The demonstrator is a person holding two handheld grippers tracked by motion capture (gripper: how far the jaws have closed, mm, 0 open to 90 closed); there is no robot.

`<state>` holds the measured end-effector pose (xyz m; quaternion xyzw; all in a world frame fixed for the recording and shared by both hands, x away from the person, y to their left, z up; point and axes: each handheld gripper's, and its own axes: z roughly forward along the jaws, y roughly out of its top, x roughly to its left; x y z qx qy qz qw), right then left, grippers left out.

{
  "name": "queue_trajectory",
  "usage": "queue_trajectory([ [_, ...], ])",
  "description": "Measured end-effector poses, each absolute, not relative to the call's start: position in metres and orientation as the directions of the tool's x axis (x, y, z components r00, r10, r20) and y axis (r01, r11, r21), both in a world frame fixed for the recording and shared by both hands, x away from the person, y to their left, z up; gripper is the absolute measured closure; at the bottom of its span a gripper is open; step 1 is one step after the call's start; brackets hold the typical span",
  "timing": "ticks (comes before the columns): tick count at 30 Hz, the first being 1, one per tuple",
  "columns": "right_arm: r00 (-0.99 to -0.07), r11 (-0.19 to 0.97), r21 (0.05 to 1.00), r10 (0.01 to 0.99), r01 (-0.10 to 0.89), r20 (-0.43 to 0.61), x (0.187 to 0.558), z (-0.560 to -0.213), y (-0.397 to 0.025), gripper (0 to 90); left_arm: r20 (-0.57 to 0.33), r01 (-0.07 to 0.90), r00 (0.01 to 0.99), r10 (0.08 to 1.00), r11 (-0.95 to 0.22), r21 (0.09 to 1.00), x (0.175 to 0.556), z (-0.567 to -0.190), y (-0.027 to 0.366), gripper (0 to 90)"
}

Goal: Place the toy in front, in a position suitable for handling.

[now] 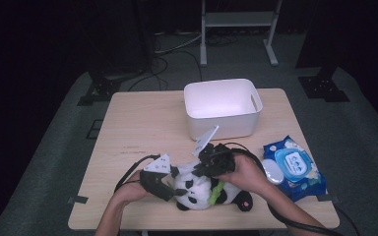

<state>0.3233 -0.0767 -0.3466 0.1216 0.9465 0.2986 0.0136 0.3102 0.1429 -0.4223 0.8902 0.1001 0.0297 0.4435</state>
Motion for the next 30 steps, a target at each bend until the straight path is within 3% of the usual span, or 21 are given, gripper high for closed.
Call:
queue_trajectory([
  [18,-0.921,0.754,0.559,0.387,0.345,0.046,0.326,-0.324,-0.172,82.1,-0.035,0.150,0.979,0.203,-0.589,0.794,0.311,-0.421,0.143,26.0],
  [30,-0.928,0.775,0.516,0.344,0.365,0.142,0.322,-0.357,-0.168,82.9,-0.061,0.183,0.973,0.224,-0.578,0.795,0.312,-0.416,0.147,18.0],
])
